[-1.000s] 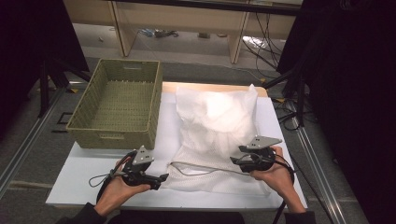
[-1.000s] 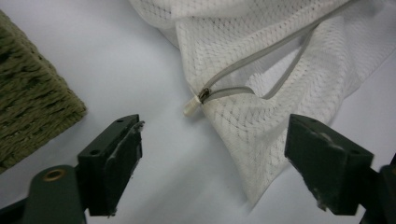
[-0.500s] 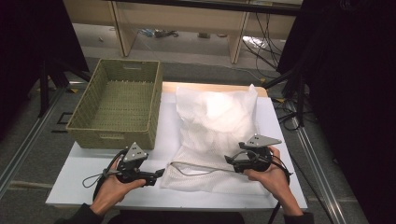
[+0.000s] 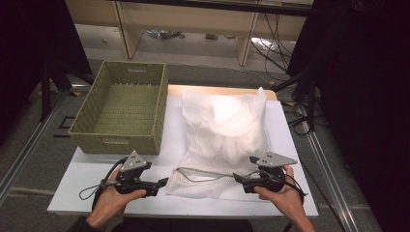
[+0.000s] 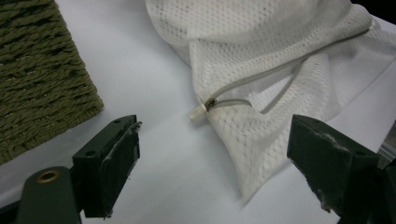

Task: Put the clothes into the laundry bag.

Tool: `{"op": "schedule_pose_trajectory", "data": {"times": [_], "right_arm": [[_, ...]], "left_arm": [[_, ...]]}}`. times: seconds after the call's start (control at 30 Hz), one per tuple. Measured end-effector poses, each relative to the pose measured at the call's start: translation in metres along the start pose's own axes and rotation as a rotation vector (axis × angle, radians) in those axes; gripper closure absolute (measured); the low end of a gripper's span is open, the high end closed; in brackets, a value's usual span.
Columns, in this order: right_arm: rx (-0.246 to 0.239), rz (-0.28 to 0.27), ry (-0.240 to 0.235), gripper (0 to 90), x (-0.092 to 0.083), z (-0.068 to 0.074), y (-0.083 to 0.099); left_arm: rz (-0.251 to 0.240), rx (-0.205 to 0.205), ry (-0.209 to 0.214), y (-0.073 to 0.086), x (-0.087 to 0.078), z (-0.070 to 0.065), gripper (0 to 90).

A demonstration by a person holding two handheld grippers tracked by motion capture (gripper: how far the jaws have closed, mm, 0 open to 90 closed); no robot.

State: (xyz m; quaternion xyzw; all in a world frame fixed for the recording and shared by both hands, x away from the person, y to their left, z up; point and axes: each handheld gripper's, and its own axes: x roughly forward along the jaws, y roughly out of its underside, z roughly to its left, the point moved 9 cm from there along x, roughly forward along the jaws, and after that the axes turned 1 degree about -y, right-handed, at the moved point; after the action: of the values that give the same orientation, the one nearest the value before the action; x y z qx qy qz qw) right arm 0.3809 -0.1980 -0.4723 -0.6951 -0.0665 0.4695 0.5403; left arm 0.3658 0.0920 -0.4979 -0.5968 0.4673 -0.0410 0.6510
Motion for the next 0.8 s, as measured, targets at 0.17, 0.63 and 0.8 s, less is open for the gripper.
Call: {"op": "schedule_pose_trajectory", "data": {"times": [0.17, 0.63, 0.8], "right_arm": [[-0.001, -0.001, 0.008, 17.2, -0.004, 0.008, 0.009], [0.024, 0.034, 0.007, 17.7, -0.022, 0.017, 0.04], [0.025, 0.039, 0.016, 17.6, -0.03, 0.018, 0.047]], "left_arm": [[-0.007, 0.032, -0.007, 0.006, -0.012, -0.003, 16.1], [0.019, 0.042, -0.025, 0.015, -0.018, -0.008, 16.2], [0.006, 0.034, -0.016, 0.015, -0.014, -0.01, 16.0]]}}
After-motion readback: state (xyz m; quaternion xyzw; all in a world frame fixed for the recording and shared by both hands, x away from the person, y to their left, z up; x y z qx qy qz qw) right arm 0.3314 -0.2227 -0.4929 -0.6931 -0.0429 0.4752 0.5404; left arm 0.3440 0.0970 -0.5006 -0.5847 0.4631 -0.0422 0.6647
